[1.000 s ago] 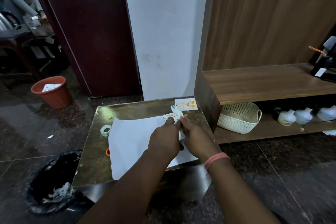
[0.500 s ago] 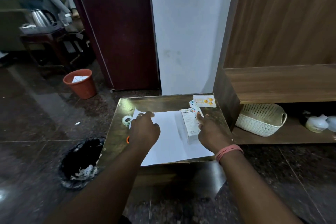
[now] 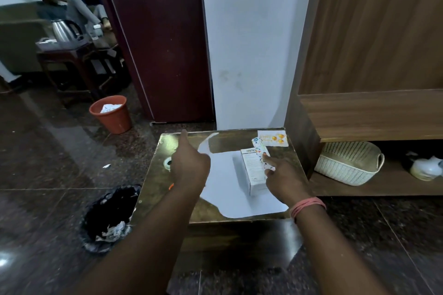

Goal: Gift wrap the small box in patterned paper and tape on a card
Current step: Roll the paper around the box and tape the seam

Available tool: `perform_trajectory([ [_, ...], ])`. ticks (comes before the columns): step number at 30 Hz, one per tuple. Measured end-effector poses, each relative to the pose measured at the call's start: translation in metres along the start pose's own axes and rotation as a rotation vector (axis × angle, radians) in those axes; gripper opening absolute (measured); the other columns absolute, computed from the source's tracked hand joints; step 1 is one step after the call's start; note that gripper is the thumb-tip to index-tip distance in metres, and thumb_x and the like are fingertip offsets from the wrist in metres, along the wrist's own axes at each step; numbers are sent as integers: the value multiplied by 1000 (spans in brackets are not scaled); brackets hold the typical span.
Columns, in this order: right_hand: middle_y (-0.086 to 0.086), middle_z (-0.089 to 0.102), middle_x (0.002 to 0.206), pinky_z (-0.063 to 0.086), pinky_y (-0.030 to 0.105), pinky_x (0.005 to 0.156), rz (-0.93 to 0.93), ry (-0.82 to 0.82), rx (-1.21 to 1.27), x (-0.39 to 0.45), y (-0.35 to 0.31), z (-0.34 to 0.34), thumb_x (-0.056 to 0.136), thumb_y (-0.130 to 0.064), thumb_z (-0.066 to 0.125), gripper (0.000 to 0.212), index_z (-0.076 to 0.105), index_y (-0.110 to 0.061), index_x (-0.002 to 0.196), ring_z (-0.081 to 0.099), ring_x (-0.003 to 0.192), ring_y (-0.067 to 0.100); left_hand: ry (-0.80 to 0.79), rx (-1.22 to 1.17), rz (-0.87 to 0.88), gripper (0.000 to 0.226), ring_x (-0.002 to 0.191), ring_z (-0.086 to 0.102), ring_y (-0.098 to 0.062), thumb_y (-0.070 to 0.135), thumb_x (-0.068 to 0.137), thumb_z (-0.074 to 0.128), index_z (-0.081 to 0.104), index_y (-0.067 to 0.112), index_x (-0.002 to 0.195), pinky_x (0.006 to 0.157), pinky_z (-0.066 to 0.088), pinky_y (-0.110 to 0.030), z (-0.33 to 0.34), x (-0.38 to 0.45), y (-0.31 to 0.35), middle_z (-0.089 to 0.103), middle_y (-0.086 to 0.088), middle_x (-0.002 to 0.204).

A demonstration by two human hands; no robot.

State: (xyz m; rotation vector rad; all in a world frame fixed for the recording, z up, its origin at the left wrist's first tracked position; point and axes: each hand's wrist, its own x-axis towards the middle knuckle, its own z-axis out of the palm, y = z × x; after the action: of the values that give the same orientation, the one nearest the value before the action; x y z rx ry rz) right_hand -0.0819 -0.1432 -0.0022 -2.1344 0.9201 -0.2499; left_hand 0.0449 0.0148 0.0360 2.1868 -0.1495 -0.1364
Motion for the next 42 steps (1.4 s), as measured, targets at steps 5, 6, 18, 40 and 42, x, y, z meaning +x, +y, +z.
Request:
perform_trajectory([
  [5,0,68,124,44,17,48,20,1,148,9,7,-1,97,-8,56,44,63,-27,136,58,70,14,-191,-429,-120,39,77,60,-18,-3,88,67,57,5,124,66,51,-28,13,1,68,62,-12,107],
  [6,3,70,114,44,16,45,31,-12,145,11,10,-2,97,-7,57,42,65,-24,134,57,64,14,-225,-464,-138,24,75,59,-19,-6,86,67,59,7,105,65,53,-28,21,0,79,62,-13,100],
  [18,16,29,162,23,20,109,295,-248,162,18,12,-13,111,-15,32,47,25,1,154,32,147,24,-292,-453,-100,49,100,71,-31,36,70,52,67,22,115,79,56,-35,110,-26,80,71,-7,107],
  [40,2,76,112,57,45,93,351,-246,847,18,23,-29,86,-81,41,68,70,-24,107,70,101,22,-416,478,498,53,159,0,-34,46,110,28,17,44,162,126,9,-50,120,-23,-10,-4,2,173],
  [42,10,76,111,53,49,96,513,-280,981,25,26,-33,60,-106,22,115,74,-16,109,68,98,28,-451,544,480,56,158,-1,-33,52,108,26,9,49,161,125,8,-52,119,-23,-8,-8,3,173],
])
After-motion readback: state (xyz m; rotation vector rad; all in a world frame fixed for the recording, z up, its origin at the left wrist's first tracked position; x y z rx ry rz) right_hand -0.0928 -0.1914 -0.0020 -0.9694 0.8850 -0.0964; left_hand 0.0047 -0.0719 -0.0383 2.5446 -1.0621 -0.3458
